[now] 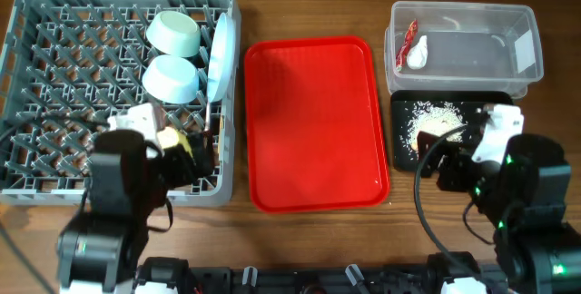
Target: Sort waste into correct bins and load items into the dishwasher rack
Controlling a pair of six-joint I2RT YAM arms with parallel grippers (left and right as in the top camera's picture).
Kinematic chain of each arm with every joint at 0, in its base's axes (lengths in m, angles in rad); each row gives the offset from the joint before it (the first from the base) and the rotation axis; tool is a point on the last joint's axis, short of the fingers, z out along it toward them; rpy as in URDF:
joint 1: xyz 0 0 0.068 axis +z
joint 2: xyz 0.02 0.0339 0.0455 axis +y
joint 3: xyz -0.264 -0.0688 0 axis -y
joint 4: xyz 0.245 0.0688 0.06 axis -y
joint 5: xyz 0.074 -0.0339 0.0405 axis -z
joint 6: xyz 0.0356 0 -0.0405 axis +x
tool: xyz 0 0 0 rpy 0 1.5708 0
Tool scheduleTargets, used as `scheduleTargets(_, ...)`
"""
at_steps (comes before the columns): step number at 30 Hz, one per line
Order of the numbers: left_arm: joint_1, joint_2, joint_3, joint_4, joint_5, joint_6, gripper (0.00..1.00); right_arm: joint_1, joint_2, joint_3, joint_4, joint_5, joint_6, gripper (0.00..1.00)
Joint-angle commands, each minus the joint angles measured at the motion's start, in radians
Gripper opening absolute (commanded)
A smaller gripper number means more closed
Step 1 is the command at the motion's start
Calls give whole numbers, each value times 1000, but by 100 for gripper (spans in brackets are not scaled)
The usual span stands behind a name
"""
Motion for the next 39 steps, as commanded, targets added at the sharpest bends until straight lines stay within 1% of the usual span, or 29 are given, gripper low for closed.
scheduleTargets(1,-5,-45,-12,10,-10,20,100,0,-9,-8,-10,29,11,100)
scheduleTargets(18,-5,-45,-12,-5,-10,20,100,0,66,-8,-8,30,12,100)
scheduleTargets(22,-5,-45,-12,-5,-10,20,100,31,48,-10,-8,29,12,100)
scheduleTargets(28,-5,-45,-12,-5,-10,20,100,32,22,-15,-8,29,12,100)
scheduleTargets(32,-5,-45,-12,-5,-10,20,100,15,-50,-55,-5,30,8,100)
scheduleTargets(34,-5,-45,-12,-5,-10,20,100,2,-107,-93,24,31,1,100)
scheduleTargets(38,-5,-45,-12,-5,-10,20,100,-8,-259,-219,163,31,1,100)
scheduleTargets(39,-5,-45,-12,-5,-10,20,100,-8,-332,-294,254,31,1,100)
